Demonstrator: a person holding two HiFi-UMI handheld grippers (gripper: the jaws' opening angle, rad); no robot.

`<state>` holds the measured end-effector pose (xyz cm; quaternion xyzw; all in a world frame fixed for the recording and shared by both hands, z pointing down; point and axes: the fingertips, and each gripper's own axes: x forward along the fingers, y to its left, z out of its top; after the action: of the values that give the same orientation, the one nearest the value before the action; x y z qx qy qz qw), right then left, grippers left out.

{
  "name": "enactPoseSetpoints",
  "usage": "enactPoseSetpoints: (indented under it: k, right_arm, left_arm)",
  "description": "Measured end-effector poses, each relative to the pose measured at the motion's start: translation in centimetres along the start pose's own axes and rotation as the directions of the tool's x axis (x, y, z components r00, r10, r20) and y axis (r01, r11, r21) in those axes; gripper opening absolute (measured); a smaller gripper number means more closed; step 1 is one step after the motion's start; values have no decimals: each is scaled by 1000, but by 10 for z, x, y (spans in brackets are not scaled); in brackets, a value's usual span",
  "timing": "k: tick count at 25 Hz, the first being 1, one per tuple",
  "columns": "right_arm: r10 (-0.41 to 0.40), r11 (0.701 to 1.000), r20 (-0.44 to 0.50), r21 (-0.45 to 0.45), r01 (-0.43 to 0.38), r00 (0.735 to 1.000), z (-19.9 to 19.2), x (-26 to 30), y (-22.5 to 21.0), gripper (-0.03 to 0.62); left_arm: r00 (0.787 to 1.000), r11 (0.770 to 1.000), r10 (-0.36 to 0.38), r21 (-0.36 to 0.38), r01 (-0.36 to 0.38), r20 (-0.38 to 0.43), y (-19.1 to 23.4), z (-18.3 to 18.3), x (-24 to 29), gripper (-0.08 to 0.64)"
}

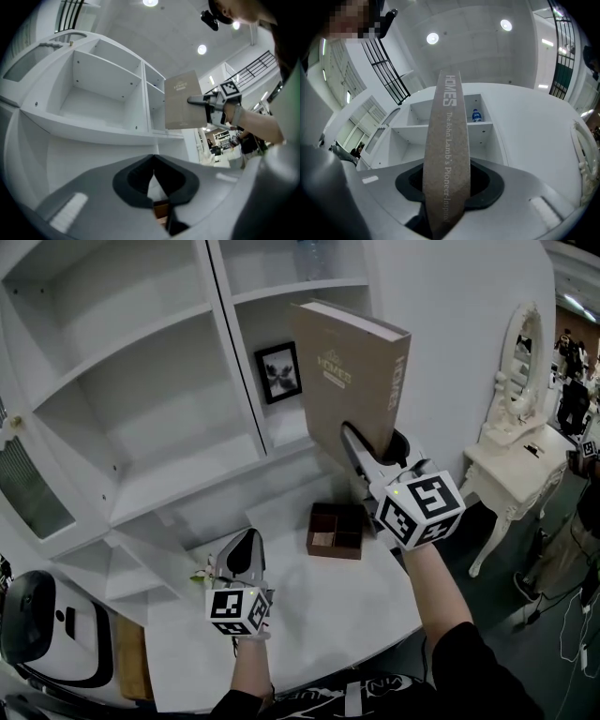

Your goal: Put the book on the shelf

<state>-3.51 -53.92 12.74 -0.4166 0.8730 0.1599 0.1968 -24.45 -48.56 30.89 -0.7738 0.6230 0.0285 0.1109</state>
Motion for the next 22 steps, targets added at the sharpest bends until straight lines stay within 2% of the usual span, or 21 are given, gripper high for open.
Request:
enactPoseSetpoints:
  k: [6, 12, 22]
  right_arm:
    - [3, 1000, -4, -16, -3, 1000, -2, 38, -1, 175]
    - [-13, 1000, -35, 13, 13, 999, -12, 59, -6, 176]
    - [-37, 998, -141, 48, 44, 989, -29, 88, -20, 176]
  left_arm:
    - [1000, 1000, -24, 18, 24, 0, -4, -1, 13, 0]
    - [1000, 1000, -18, 13, 18, 1, 5, 0, 21, 0]
    - [999, 999, -32, 3, 32, 12, 1, -3, 34, 0]
